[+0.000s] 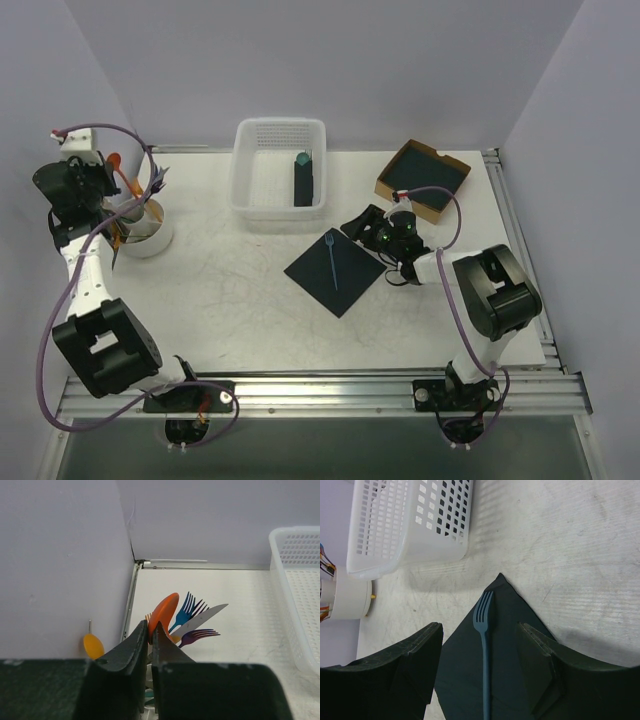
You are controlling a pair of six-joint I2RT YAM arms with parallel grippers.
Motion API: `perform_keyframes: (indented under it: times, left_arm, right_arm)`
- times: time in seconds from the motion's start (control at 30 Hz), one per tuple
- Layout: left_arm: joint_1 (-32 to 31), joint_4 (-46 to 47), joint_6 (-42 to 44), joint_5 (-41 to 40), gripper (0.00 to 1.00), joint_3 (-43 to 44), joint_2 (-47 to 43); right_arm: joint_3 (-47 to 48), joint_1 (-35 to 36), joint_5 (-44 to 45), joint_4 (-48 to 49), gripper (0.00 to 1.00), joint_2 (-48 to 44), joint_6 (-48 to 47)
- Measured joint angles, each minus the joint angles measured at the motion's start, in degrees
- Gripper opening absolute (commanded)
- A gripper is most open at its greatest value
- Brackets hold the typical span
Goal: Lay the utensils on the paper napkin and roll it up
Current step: Pick up the utensils from the container, then place the utensils on the napkin.
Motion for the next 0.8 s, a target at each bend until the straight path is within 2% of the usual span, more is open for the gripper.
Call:
perform_keyframes:
  times: [0.37, 0.47, 0.57, 0.7, 0.8]
  left_arm:
    - [-4.8, 2.1, 3.6, -3.8, 0.10, -0.3, -12.5]
    - [-4.9, 2.1, 2.4, -4.0, 0.03, -0.3, -16.2]
    - [-4.9, 0.8, -1.7, -2.7, 0.02, 0.3, -18.4]
    - [-5.5, -5.4, -9.6, 1.1, 0.02, 3.5, -18.7]
    - [-8.3, -11.0, -14.6, 3.8, 0.02, 4.4, -18.9]
  right_arm:
    - [0.0, -0.3, -0.2, 0.3, 0.60, 0.0, 0.0]
    - [0.0, -0.3, -0.3, 0.4, 0.60, 0.0, -0.5]
    - [0.0, 0.0, -0.6, 0.5, 0.61, -0.6, -2.1]
    - [0.0, 1.2, -2.9, 2.4, 0.61, -4.7, -4.6]
    - [0.5, 2.7, -6.6, 5.2, 0.61, -8.3, -5.9]
